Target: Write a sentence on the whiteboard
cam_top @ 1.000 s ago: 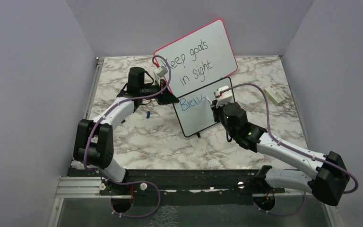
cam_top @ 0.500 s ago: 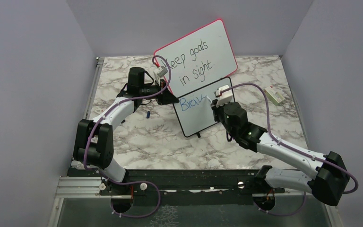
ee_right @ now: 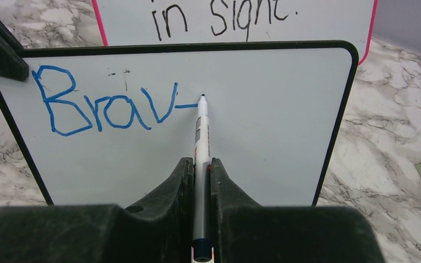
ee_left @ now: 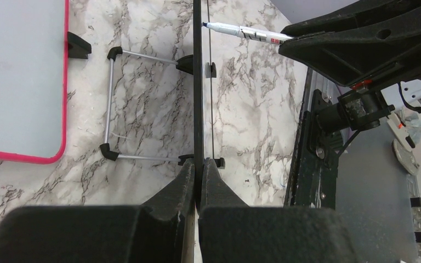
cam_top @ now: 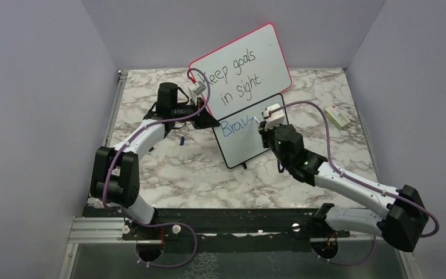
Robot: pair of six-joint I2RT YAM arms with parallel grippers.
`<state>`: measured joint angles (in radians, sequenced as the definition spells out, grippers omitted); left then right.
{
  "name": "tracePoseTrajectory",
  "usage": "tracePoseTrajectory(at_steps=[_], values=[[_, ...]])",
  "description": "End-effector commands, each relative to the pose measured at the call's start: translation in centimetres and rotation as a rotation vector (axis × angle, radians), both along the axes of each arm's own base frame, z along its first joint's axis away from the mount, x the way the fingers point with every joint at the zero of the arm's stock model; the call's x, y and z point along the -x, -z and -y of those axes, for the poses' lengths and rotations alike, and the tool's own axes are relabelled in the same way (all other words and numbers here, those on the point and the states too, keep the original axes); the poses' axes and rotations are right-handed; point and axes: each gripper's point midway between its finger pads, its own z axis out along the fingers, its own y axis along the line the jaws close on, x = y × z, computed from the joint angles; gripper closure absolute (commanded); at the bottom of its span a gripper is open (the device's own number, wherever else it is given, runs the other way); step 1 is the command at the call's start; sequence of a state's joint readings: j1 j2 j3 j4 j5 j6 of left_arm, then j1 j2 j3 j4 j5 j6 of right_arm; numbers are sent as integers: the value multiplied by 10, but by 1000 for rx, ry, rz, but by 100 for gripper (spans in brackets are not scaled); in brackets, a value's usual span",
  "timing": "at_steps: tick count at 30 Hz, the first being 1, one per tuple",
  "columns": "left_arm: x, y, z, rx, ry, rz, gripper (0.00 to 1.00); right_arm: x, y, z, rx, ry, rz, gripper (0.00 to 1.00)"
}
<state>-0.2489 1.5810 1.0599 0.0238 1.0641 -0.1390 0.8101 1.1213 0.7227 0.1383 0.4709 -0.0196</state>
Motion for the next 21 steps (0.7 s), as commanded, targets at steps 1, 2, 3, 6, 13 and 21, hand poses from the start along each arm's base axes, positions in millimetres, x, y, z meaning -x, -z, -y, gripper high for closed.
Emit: tracePoseTrajectory(at_steps=[1,2,3,6,13,21], values=[[9,14,2,-15,35,-56,100,-4,-16,-14,-42,-53,29,100],[9,13,2,-14,35,-57,100,-3,-16,-14,-42,-58,29,99],[9,14,2,-15,34,-56,100,-3,-16,-14,-43,-59,30,99],[9,14,2,-15,34,-56,100,-3,-18,-16,-47,-67,33,100],[9,13,2,-16,32,-54,100,0,-16,-18,-42,-88,21,99],[9,14,1,-17,32,-56,100,2,-13,-21,-36,-110,4,99]])
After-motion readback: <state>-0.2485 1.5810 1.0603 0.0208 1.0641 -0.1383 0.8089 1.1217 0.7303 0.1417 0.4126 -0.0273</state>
